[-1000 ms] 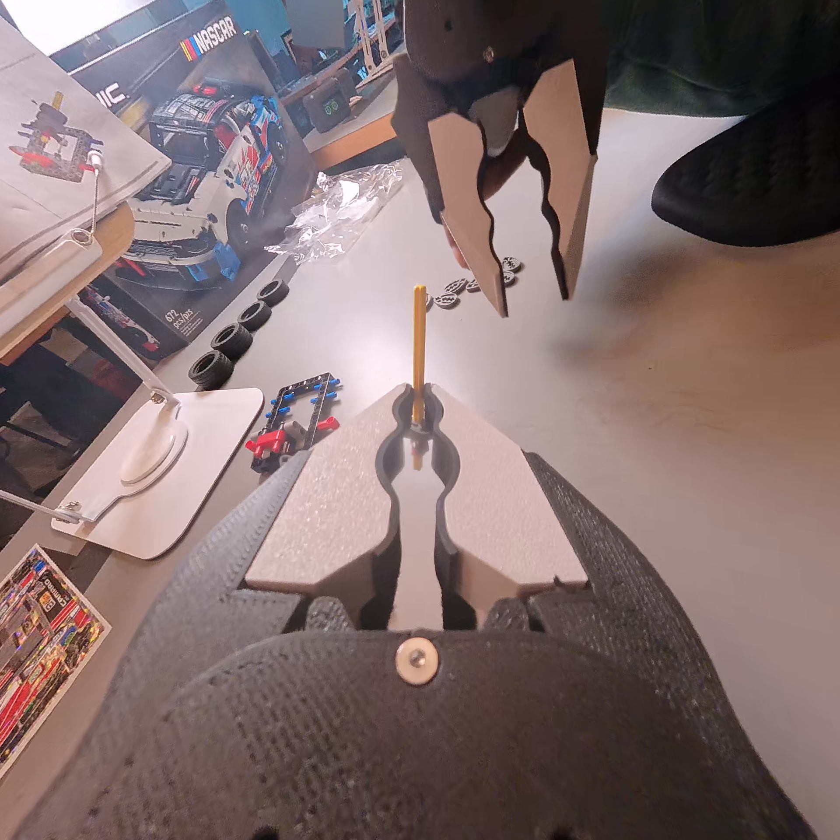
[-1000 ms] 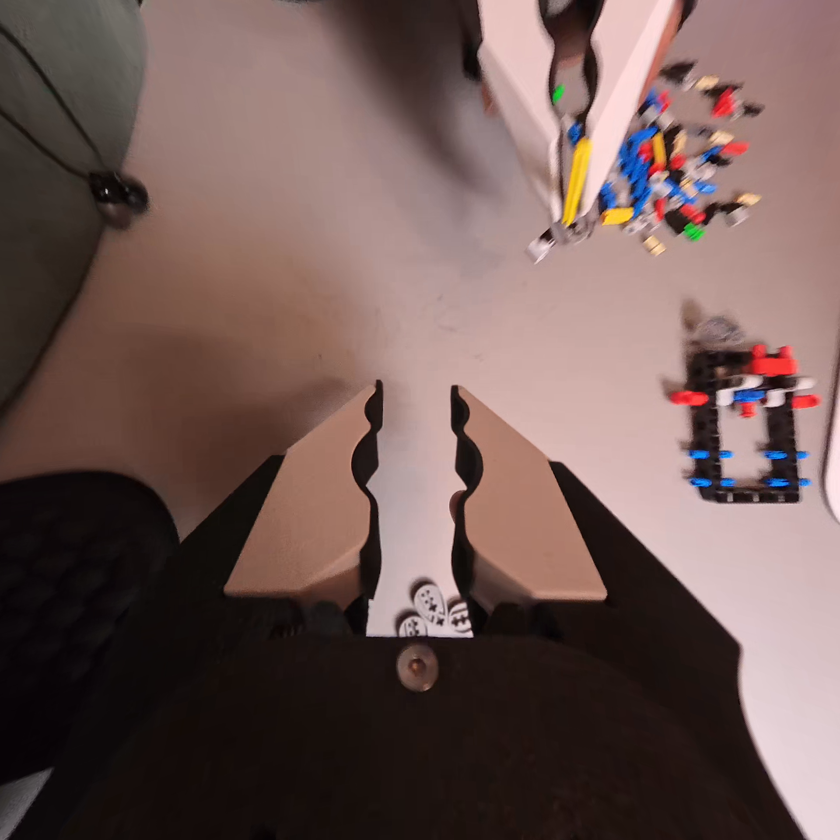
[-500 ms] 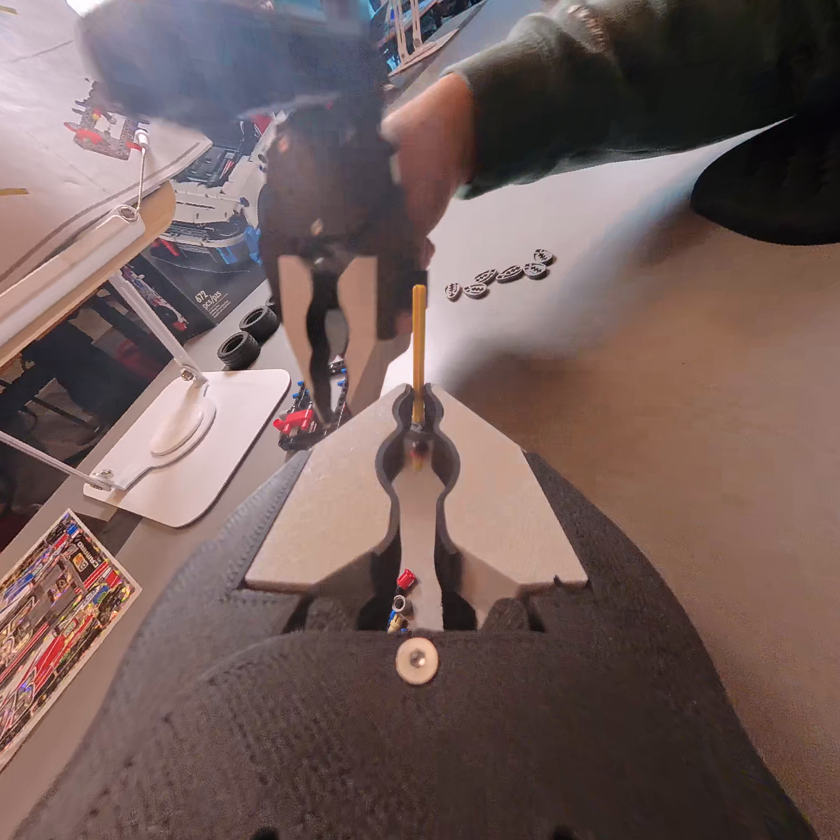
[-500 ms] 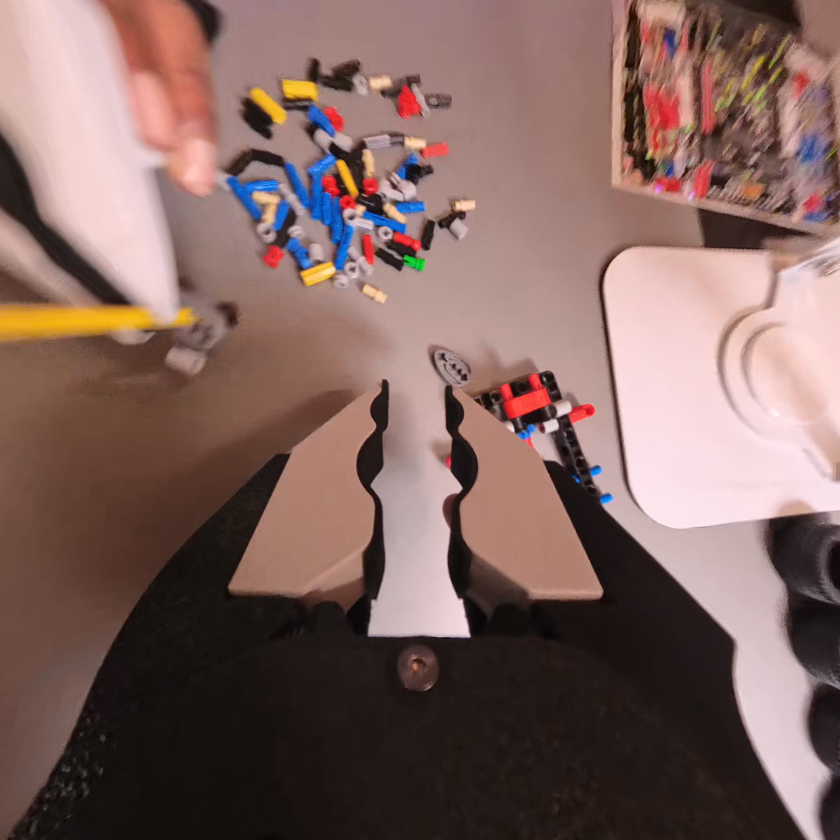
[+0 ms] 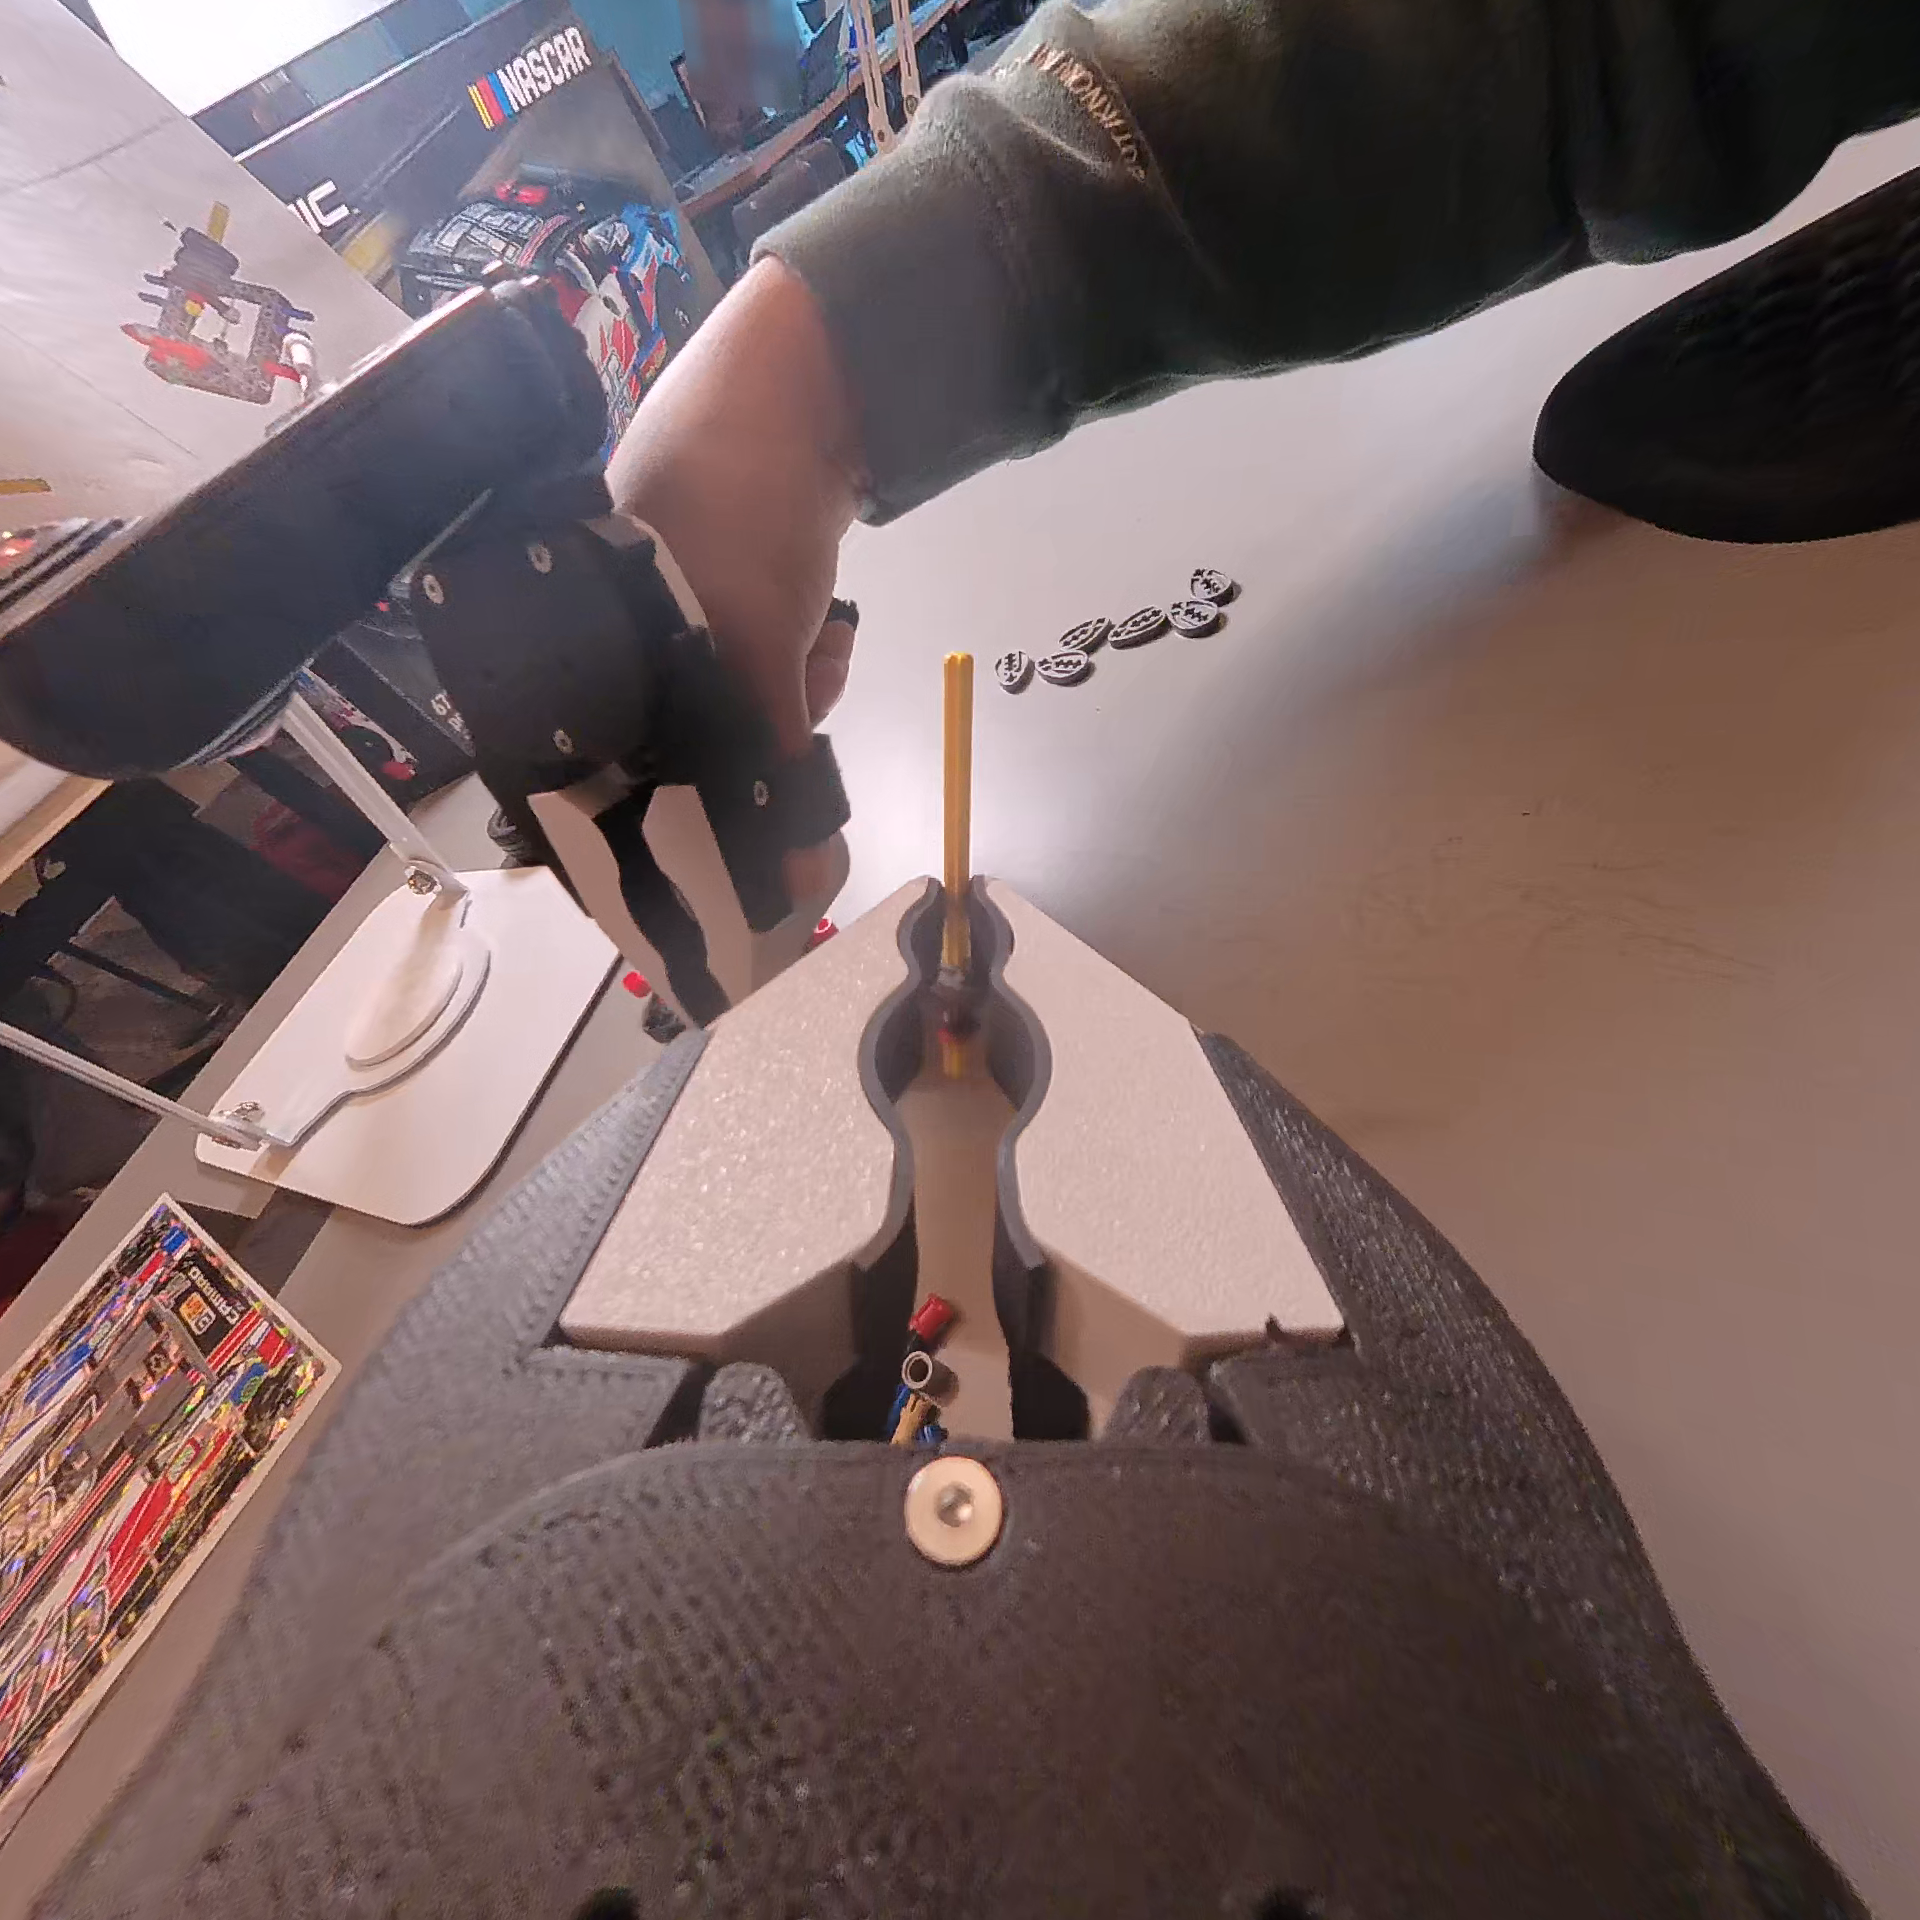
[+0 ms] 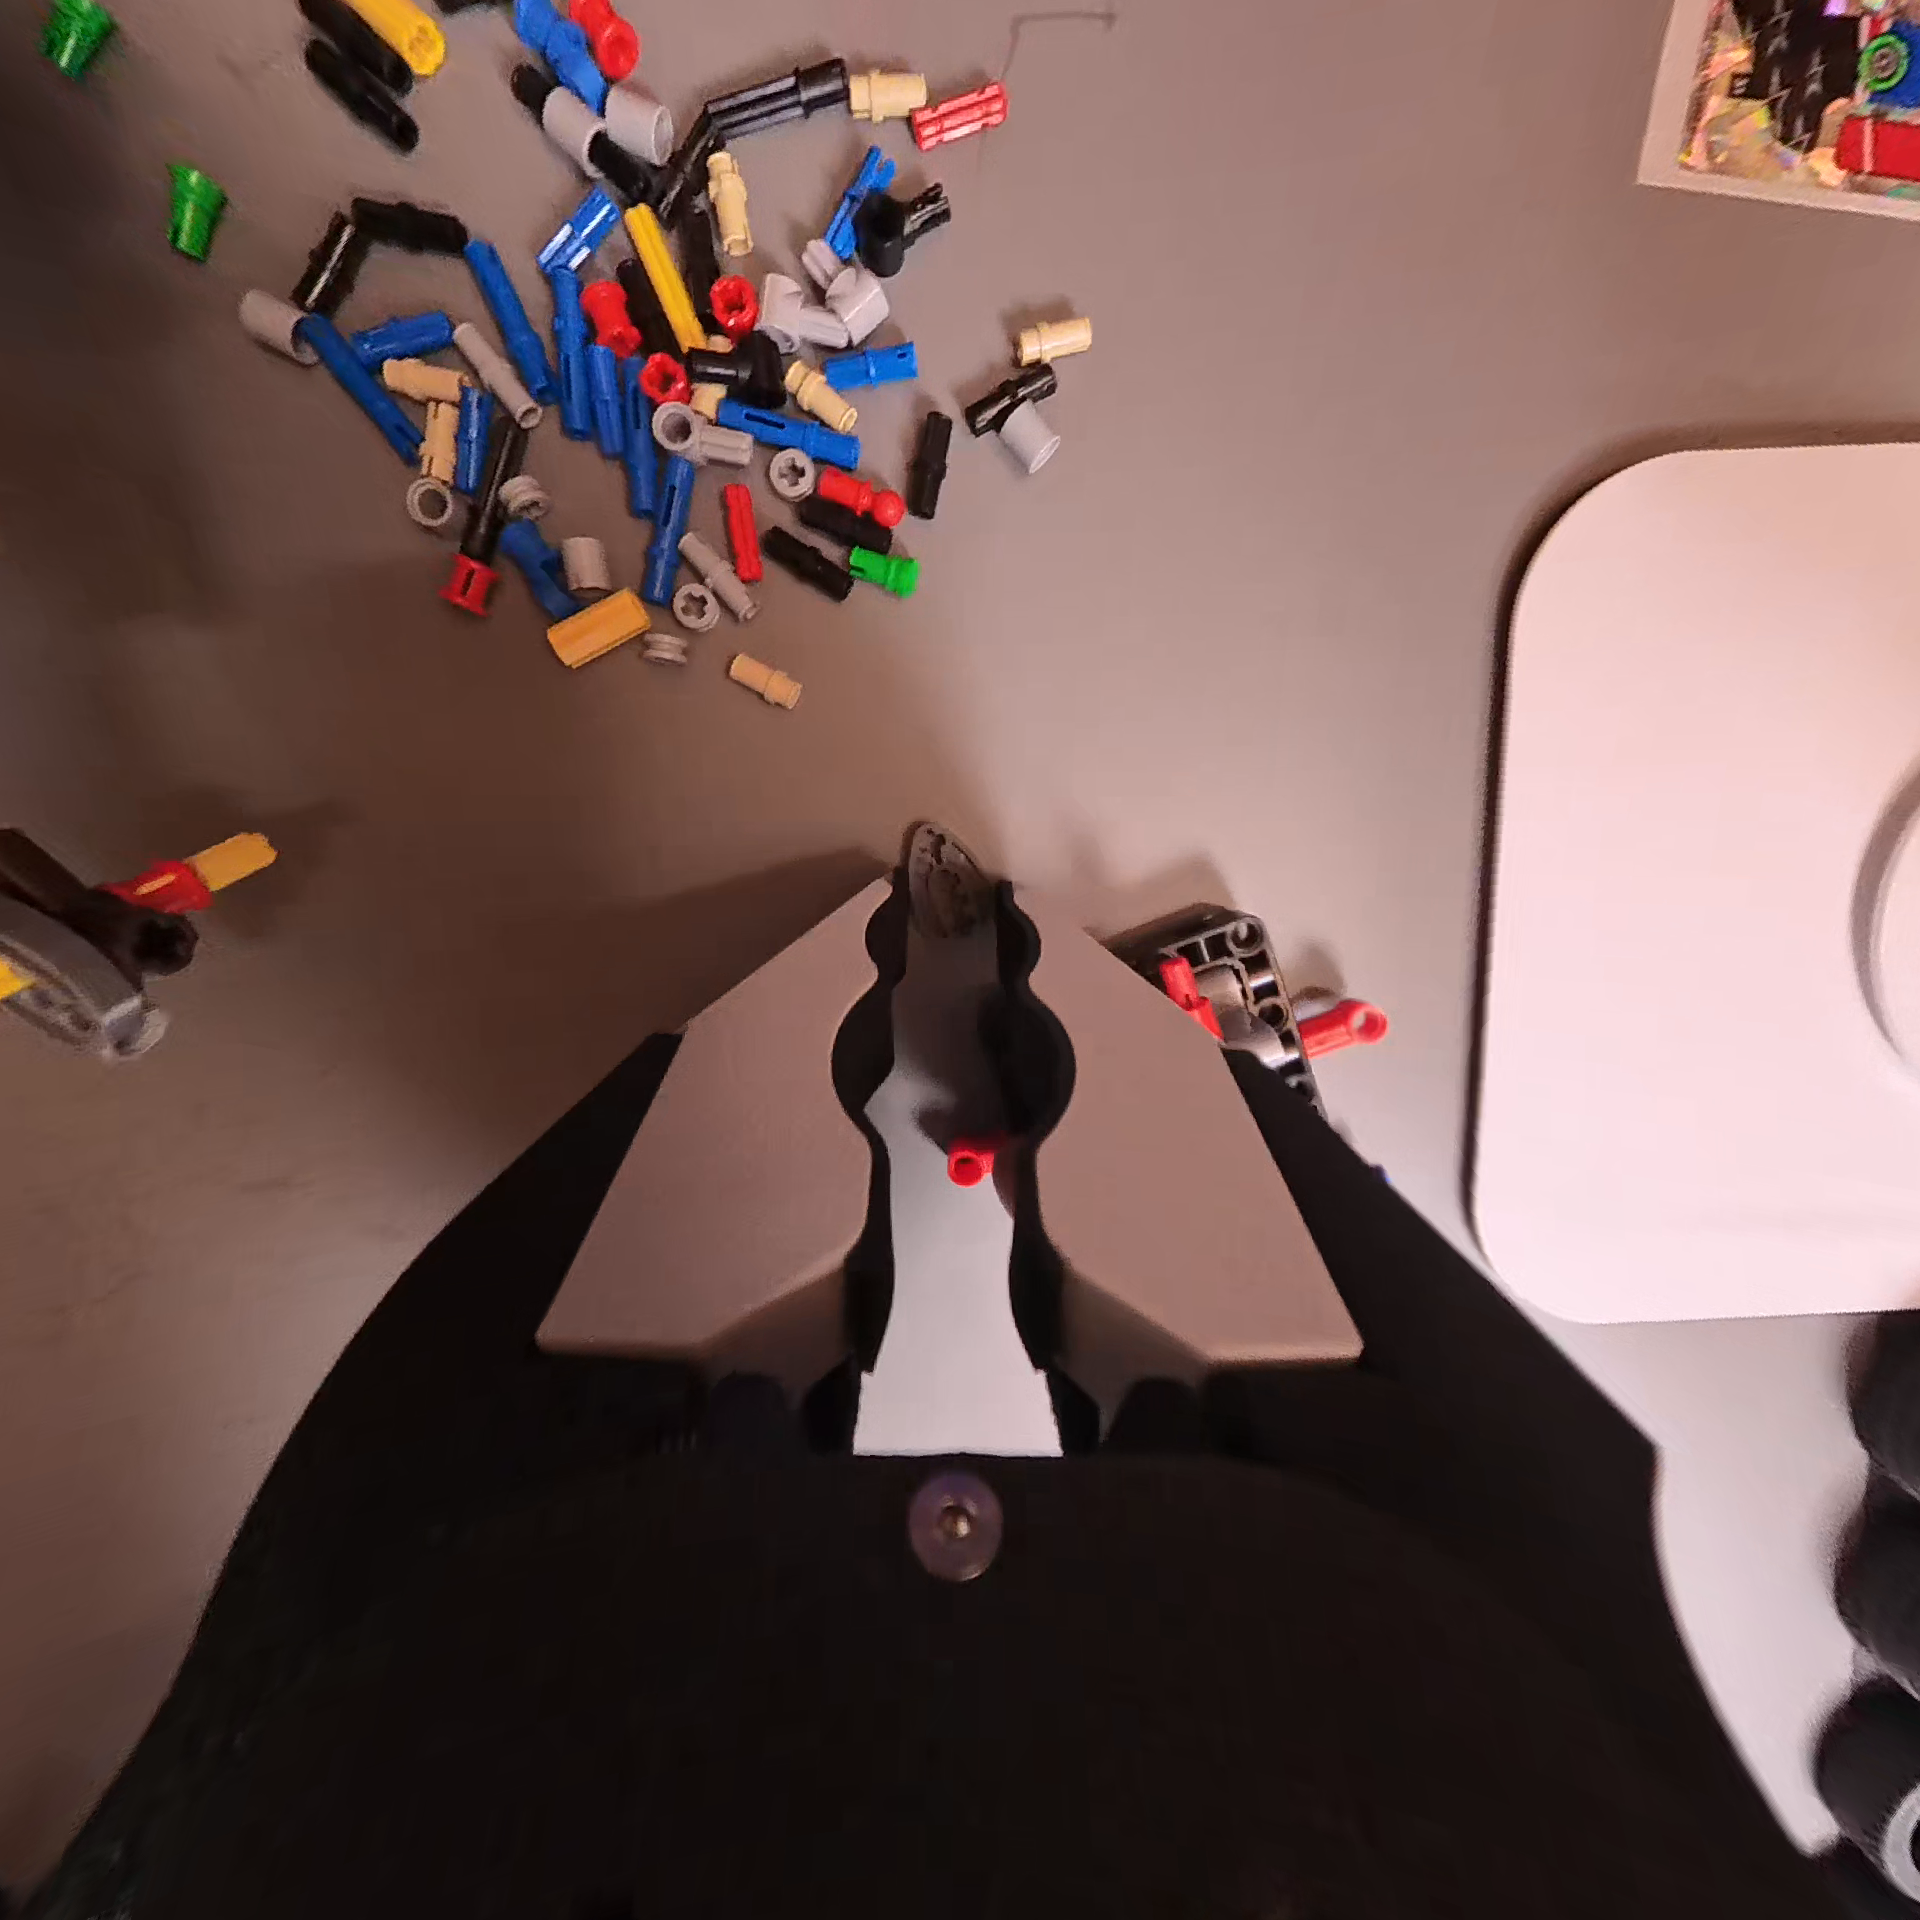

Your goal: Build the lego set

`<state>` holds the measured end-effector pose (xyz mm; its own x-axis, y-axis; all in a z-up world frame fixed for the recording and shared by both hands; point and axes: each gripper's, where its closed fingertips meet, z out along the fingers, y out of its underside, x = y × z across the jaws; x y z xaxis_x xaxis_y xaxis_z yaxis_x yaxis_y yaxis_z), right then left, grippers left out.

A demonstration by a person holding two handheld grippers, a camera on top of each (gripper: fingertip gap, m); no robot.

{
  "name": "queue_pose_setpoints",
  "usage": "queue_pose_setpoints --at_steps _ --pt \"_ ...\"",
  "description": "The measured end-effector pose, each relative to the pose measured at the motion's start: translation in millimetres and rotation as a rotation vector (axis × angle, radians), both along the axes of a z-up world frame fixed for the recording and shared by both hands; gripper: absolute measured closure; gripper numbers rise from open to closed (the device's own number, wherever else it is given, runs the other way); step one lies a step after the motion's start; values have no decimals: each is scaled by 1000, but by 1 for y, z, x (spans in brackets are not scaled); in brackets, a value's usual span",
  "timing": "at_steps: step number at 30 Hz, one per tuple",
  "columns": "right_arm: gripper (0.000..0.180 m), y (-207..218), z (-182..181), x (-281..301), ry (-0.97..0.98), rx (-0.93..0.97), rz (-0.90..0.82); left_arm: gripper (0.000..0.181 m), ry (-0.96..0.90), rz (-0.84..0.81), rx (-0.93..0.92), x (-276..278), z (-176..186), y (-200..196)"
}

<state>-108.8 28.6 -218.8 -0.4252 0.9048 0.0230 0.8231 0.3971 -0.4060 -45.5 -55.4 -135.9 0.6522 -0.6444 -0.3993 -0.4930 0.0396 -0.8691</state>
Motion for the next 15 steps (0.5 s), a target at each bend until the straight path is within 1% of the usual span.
queue_pose_setpoints --at_steps 3,6,10,11,13,15 --pt "165 -7 1 16 -3 16 53 178 5 2 0 -1 0 0" --pt "165 -22 2 47 -1 29 159 178 5 -1 0 0 0 0" --pt "164 -56 6 110 -17 -26 403 178 6 -7 -8 2 -2 0" --pt "159 -58 5 121 -27 -23 414 178 7 -8 -11 3 -3 0" --pt "151 -46 4 128 -18 48 366 178 8 -10 -15 4 -4 0" --pt "151 -34 9 132 4 77 296 178 9 -8 -17 5 -5 0"
